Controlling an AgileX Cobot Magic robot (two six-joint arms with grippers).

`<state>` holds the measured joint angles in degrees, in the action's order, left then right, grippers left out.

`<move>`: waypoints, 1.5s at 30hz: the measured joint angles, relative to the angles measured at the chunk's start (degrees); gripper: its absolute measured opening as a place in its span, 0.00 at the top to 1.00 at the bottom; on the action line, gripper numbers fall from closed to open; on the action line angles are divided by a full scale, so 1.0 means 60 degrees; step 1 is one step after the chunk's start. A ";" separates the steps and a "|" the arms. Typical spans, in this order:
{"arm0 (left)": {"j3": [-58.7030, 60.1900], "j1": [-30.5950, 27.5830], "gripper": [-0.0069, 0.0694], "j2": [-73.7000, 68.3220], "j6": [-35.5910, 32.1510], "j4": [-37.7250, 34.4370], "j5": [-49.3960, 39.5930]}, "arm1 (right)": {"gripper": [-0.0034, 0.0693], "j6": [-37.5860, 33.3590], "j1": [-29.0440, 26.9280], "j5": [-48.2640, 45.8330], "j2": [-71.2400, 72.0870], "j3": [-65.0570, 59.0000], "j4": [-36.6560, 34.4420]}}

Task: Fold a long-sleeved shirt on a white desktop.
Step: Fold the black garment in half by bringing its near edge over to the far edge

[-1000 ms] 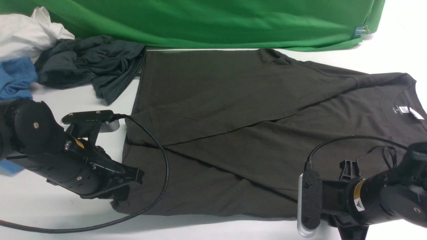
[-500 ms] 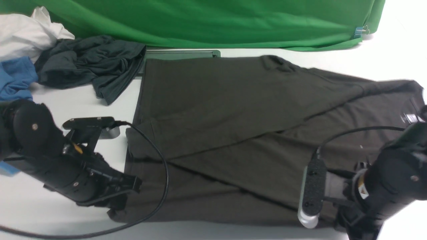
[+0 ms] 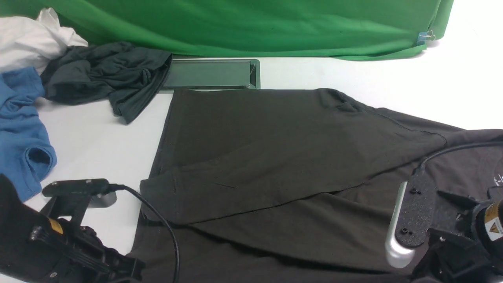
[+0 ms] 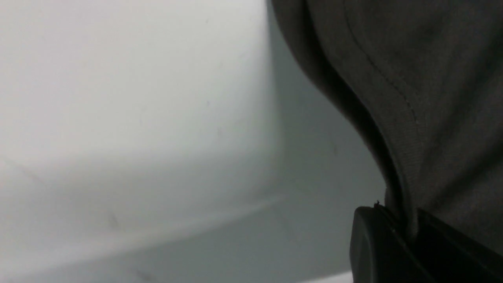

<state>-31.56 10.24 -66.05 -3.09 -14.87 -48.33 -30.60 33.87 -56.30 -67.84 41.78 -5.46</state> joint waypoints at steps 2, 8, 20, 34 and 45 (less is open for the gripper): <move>-0.0078 0.0000 0.86 0.0024 -0.0009 0.0000 0.0320 | 0.92 0.0000 0.0000 0.0153 0.0013 0.0039 0.0274; -0.1115 0.0000 0.86 -0.0018 -0.0009 0.0010 0.0562 | 0.92 0.0077 -0.0044 0.0223 -0.0094 0.0938 0.1385; -0.6990 -0.0932 0.86 -0.4423 -0.0566 0.0140 0.1184 | 0.92 -0.2156 -0.2790 0.1202 -0.4104 0.6001 0.1361; -1.3393 -0.1194 0.55 -1.1351 -0.0891 0.0005 0.1733 | 0.61 -0.1223 -0.3260 0.2856 -0.9562 0.9917 0.1244; -1.4132 -0.1216 0.01 -0.9981 -0.0881 0.1567 -0.1560 | 0.15 0.1749 -0.3606 0.1057 -0.7281 0.9993 0.1396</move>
<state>-116.35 2.94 -125.93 -8.37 -5.46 -57.69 -20.10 12.24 -49.96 -111.53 101.73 2.91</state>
